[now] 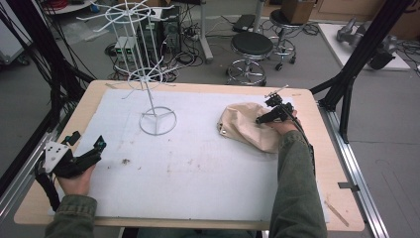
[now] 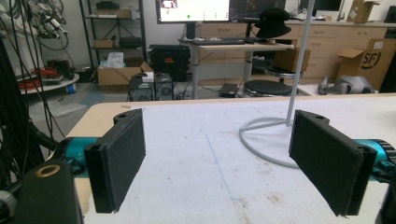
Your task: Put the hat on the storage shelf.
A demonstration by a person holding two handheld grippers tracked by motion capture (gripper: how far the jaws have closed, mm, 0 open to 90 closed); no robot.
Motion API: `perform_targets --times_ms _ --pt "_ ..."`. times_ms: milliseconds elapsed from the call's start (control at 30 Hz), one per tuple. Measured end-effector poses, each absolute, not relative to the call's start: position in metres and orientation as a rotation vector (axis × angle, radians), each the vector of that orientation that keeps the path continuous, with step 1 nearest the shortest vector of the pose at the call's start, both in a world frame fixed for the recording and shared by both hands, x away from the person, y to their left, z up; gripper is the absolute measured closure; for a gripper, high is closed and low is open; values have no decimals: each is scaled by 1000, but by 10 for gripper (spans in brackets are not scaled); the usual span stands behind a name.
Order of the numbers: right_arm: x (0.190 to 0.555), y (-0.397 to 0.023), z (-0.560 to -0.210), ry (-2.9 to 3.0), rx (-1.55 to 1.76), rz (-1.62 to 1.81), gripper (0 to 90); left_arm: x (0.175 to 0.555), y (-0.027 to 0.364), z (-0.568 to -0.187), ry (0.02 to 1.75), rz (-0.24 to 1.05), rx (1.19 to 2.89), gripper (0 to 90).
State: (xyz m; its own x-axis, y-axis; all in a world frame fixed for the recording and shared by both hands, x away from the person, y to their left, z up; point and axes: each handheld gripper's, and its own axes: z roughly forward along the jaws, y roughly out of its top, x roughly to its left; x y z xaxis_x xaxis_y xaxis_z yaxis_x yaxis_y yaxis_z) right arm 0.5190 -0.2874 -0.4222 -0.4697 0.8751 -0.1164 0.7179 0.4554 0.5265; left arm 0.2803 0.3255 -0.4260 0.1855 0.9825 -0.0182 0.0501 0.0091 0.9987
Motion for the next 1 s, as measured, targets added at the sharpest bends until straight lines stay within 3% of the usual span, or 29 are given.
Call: perform_targets --times_ms 600,1000 --pt "518 -287 -424 2390 1301 543 273 280 326 -426 1113 1033 1317 188" --pt "512 -279 -418 2320 1251 428 603 279 326 -426 1111 1036 1318 190"
